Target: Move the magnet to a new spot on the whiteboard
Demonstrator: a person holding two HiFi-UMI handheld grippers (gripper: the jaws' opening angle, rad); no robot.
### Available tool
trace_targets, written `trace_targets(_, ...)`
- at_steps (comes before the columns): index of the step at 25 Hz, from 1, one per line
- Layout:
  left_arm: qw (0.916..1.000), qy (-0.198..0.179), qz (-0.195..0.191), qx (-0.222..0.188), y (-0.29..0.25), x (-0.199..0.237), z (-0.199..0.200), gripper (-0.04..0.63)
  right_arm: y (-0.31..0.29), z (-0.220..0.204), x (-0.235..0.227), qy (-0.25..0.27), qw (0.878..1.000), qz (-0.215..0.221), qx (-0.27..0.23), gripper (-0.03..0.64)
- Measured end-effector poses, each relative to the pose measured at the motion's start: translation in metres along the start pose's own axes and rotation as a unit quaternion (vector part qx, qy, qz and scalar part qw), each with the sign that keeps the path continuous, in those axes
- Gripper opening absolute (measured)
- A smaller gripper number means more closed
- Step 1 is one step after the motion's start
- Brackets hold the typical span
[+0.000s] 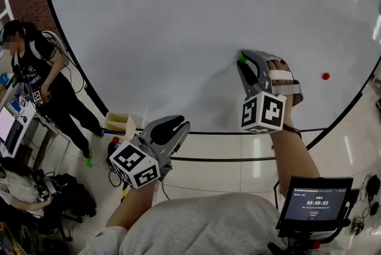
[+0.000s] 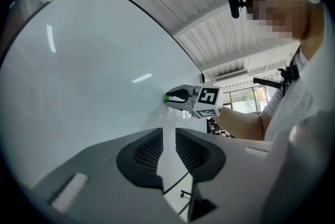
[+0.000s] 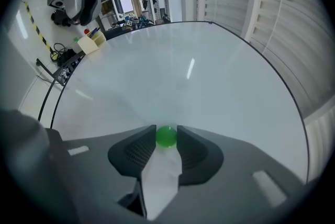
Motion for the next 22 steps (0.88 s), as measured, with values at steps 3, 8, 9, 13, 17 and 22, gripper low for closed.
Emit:
trace_targets(3,1.0,0.0,-0.003,-0.001,-0.002,-0.006,0.005,0.051,0.025,0.006,-0.009,-0.051,0.998,0.011,-0.032,0.114)
trace_targets(8,1.0,-0.002,-0.008,0.002,-0.011,-0.007,0.001,0.049,0.068,0.009,-0.007,-0.228,0.964,0.068,-0.116,0.117)
trace_targets(9,1.0,-0.002,-0.008,0.001,-0.011,-0.003,-0.001,0.05,0.072,0.011,-0.001,-0.261,0.953,0.082,-0.132,0.118)
trace_targets(13,0.9999,-0.008,-0.013,-0.004,-0.015,-0.008,0.005,0.051,0.105,0.001,0.024,-0.387,0.898,0.146,-0.151,0.119)
trace_targets(17,0.9997,-0.015,-0.017,-0.01,-0.019,-0.021,0.016,0.051,0.136,-0.026,0.045,-0.469,0.848,0.196,-0.146,0.12)
trace_targets(22,0.9998,-0.01,-0.017,-0.002,-0.024,-0.023,0.008,0.049,0.14,-0.042,0.07,-0.531,0.808,0.218,-0.135,0.12)
Point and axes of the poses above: the fingertips, and each gripper's own axes: y backward along the fingers, x to its left, z out of its top, the point moved 3 cm from there along y, backward along the fingers, and after that the axes turned 7 degrees about -y, right-handed, at the moved point
